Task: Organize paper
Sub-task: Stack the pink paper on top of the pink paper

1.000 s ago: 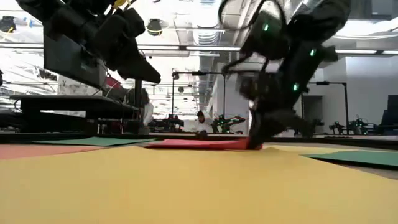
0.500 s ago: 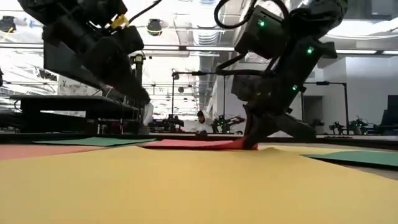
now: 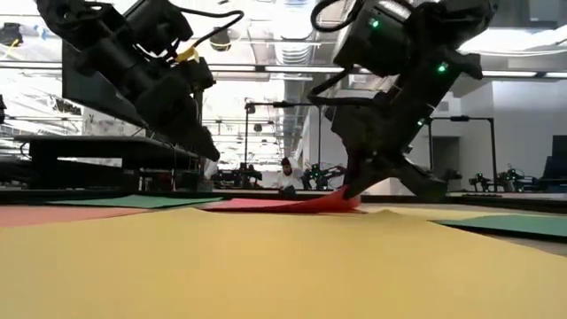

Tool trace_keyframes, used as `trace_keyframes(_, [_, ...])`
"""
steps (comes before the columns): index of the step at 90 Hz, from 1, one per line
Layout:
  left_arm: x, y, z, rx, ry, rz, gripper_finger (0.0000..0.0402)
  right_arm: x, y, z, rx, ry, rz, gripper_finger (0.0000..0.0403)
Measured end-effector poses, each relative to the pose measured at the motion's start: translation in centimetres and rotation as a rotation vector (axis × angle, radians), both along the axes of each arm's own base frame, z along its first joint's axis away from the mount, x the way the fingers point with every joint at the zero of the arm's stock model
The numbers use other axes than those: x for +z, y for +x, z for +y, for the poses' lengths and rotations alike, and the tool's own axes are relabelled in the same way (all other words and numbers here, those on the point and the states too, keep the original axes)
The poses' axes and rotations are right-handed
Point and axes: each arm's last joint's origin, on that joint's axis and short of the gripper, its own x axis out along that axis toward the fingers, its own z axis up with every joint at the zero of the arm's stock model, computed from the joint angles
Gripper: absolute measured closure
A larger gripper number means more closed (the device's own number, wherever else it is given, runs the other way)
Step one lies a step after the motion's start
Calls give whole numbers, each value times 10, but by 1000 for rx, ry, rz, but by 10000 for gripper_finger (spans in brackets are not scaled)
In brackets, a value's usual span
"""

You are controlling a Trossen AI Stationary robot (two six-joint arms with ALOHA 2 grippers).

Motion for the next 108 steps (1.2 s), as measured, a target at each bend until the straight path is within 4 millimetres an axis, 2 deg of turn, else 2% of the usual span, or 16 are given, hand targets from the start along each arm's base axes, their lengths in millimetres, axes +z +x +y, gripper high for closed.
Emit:
trace_keyframes(20, [3,1,7,31,-1,-34,285,0,1,-12,-19,-18,12,403])
trace_keyframes(50, [3,0,14,60,-1,-34,285,1,1,-7,17,-32,18,403])
trace_keyframes(74, [3,0,16,63,6,-30,285,1,0,12,107,-65,27,403])
trace_keyframes(108, [3,-3,33,196,-16,-43,285,4,6,-8,137,-126,38,403])
